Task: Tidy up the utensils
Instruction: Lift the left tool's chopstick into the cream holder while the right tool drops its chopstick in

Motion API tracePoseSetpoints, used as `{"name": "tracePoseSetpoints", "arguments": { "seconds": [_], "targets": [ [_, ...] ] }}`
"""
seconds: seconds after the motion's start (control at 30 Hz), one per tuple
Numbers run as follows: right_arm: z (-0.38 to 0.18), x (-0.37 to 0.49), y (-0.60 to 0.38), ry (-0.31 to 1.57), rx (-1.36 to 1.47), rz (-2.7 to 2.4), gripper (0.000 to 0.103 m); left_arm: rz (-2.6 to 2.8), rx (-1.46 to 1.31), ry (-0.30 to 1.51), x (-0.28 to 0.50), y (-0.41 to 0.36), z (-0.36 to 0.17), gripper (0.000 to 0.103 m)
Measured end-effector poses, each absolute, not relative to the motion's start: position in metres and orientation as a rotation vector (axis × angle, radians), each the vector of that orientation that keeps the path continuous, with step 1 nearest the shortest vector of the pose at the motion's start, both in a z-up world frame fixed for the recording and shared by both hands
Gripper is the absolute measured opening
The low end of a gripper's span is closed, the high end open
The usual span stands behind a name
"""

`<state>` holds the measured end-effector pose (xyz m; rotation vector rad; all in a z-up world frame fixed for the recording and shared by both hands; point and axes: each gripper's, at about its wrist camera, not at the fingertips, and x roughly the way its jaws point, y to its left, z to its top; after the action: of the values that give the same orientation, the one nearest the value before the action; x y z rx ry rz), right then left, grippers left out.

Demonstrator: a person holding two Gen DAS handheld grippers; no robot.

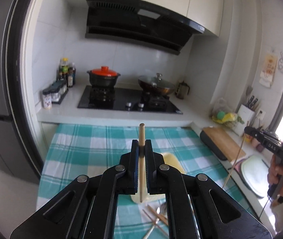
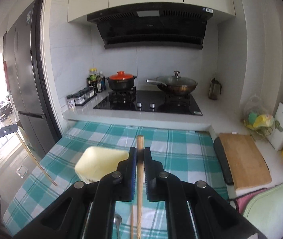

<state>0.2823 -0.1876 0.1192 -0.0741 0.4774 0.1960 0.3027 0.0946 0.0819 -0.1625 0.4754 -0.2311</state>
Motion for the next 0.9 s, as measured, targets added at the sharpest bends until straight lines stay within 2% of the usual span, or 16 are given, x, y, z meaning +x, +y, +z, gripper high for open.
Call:
{"name": "tracePoseSetpoints", "arguments": {
  "seconds": [0.13,0.33,0.6,0.77,0.83,0.87,0.9],
  "targets": [
    [0.132,0.322,-0.156,0.367,-0.051,0.188,0.007,-0.217,-0.195,0.479,0.343,0.076,0.079,0.004],
    [0.09,0.357,-0.119,0.279,-0.003,0.213,0.007,-0.169,-0.207,0.522,0.386,0.058,0.046,0.004],
    [-0.002,0.416,-0.107,0.689,-0.011,0.243,0.007,-0.183,-0.09,0.835,0.434,0.035,-0.025,0.004],
    [-0.026,0.435,-0.12,0.766,0.045,0.212,0.01,-0.155,-0.118,0.899,0.446,0.03,-0.05,0.006],
    [-0.024,0.43,-0.127,0.758,0.071,0.213,0.023,-0.163,-0.136,0.89,0.438,0.033,-0.049,0.02],
    [-0.02,0.424,-0.133,0.746,0.083,0.222,0.033,-0.172,-0.137,0.876,0.43,0.035,-0.047,0.037],
    [-0.014,0.418,-0.138,0.733,0.085,0.226,0.036,-0.177,-0.126,0.856,0.418,0.037,-0.046,0.052]
  ]
}}
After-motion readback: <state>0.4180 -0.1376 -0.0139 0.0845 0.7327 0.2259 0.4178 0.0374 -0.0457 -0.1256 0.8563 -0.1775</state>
